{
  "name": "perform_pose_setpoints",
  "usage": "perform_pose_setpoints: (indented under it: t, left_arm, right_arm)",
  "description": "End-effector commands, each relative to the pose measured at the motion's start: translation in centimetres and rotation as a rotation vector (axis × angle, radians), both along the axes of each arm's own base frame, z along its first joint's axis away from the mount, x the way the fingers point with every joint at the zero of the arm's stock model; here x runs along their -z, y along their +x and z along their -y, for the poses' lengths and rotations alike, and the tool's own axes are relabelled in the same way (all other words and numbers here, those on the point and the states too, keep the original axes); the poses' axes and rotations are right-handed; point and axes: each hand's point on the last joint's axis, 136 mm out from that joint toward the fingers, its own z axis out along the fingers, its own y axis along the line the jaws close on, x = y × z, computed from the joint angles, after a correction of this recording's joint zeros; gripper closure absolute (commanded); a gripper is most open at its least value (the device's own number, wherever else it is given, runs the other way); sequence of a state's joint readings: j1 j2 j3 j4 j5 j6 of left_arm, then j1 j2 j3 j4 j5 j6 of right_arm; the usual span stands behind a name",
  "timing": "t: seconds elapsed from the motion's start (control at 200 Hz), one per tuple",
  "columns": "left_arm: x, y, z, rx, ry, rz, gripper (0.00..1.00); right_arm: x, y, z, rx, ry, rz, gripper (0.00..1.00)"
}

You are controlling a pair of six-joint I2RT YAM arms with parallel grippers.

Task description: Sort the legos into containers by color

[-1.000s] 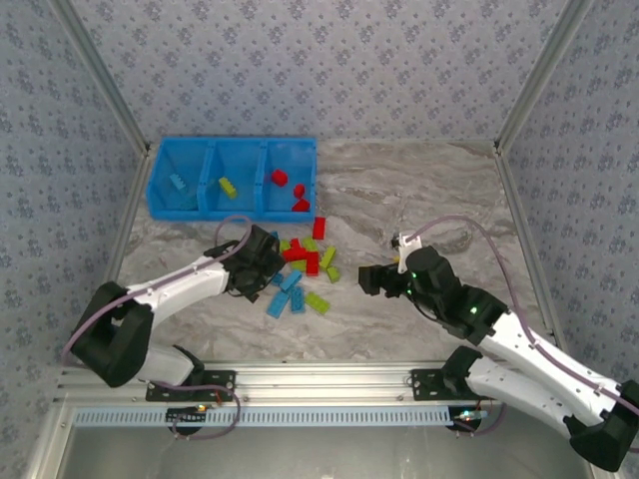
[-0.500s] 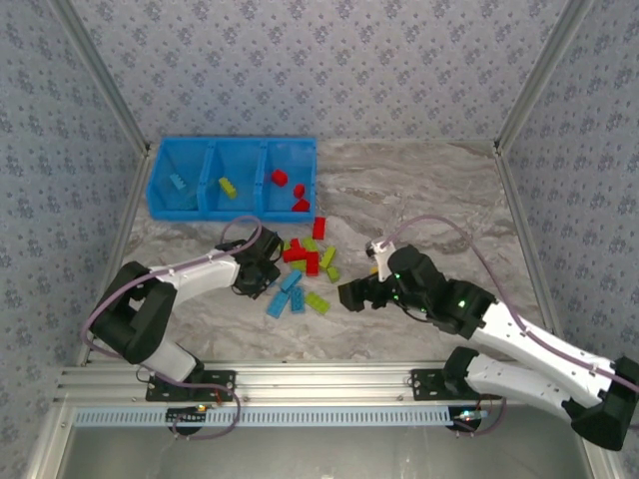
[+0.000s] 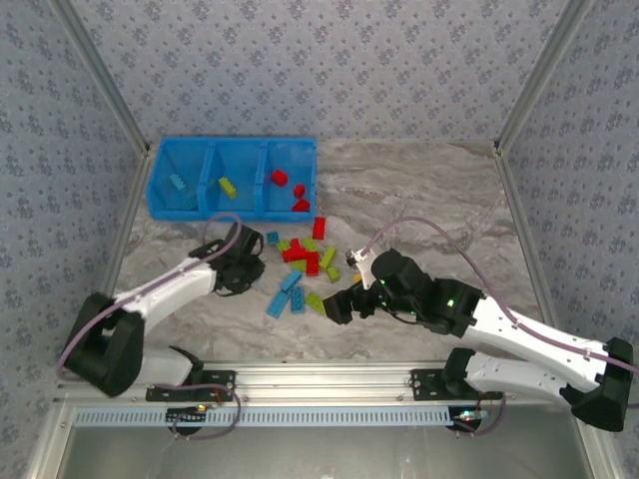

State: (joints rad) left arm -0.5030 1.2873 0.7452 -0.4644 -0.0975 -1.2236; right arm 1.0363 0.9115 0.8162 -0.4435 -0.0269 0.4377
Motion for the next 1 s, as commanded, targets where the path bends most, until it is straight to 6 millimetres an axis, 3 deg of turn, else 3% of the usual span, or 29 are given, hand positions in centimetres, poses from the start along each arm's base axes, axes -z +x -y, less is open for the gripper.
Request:
perform_pose_setpoints:
  t: [0.0,0.135,0.245,0.36,0.49,0.595,0.765,0.909,0.994]
  left_arm:
    - [-6.9,3.1,-2.8,-0.007,0.033,0.175,0.81]
    - [-13.2,7.3,-9.1,-0.11,0.159,0.303,0.81]
    - [-15.5,11.5,-13.8,-0.153,0.254,0.324,0.81]
    - [-13.9,16.3,-16.3,-0.16,0.169,0.263,0.81]
    - [-10.9,21.3,-16.8,-0.127,0.044,0.218,0.79]
    - [-9.6,24.2,-17.1,-0.091,0.058,0.209,0.69]
    - [-10.2,25.2,-17.4,-0.083,0.081,0.24,0.57]
    - [-11.4,23.5,-17.9,-0.089,0.127,0.247,0.55]
    - [-12.9,21.5,-17.0,-0.072,0.114,0.252,0.57]
  right_arm:
    - [-2.9,-0.2,-0.4,0.001,0.09,0.024,0.0]
    - [-2.9,0.2,-0.4,0.032,0.098,0.02,0.01]
    - [-2.5,0.3,-0.3,0.052,0.107,0.012,0.0]
    - [-2.4,0.2,-0.1,0.069,0.125,0.002,0.01]
    - [-3.0,-0.1,0.7,0.081,0.121,0.003,0.0]
    - [-3.6,-0.2,1.7,0.103,0.116,0.01,0.01]
    - [-3.3,-0.4,3.2,0.15,0.122,0.007,0.01]
    - [-2.6,0.0,3.1,0.164,0.124,0.013,0.0]
    - [-2.3,0.4,2.7,0.172,0.104,0.02,0.0]
